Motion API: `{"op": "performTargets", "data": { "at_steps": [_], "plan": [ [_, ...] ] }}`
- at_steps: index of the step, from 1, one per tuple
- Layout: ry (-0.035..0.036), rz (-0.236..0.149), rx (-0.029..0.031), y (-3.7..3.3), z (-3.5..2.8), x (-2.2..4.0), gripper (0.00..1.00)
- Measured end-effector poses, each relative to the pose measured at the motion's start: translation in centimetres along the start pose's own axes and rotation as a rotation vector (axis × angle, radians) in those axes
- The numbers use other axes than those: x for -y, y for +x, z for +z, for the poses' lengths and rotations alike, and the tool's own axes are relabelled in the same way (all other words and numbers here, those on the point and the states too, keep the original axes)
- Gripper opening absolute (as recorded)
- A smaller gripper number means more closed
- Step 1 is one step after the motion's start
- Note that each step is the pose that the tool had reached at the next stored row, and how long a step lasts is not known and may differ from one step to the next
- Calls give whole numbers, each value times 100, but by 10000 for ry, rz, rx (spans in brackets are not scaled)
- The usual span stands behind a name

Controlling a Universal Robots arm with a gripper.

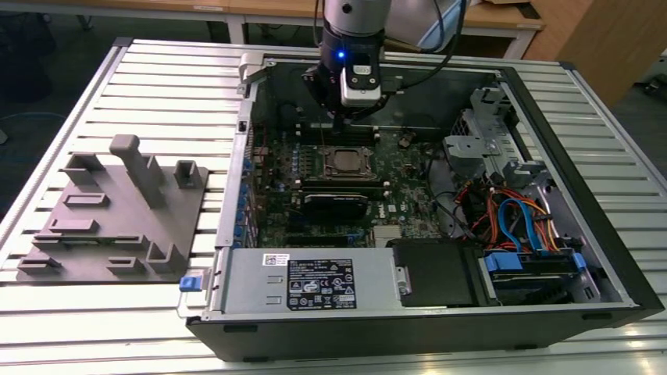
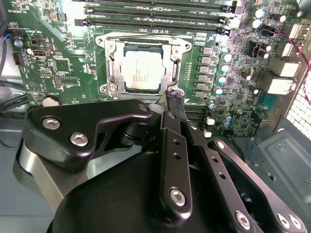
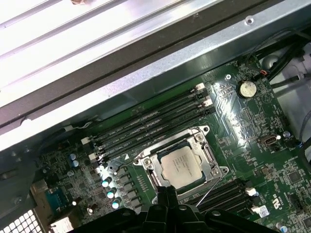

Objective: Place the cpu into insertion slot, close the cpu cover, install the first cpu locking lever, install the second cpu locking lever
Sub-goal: 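Install the first cpu locking lever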

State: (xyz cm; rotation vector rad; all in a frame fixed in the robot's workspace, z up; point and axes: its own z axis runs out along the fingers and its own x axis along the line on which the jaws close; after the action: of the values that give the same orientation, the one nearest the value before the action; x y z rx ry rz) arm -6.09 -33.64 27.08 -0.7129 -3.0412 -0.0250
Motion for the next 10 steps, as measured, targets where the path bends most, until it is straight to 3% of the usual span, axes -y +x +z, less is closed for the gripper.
{"op": "performTargets", "data": {
  "at_steps": [10],
  "plan": [
    [-19, -68, 32, 34, 1, 17, 10]
  ]
}}
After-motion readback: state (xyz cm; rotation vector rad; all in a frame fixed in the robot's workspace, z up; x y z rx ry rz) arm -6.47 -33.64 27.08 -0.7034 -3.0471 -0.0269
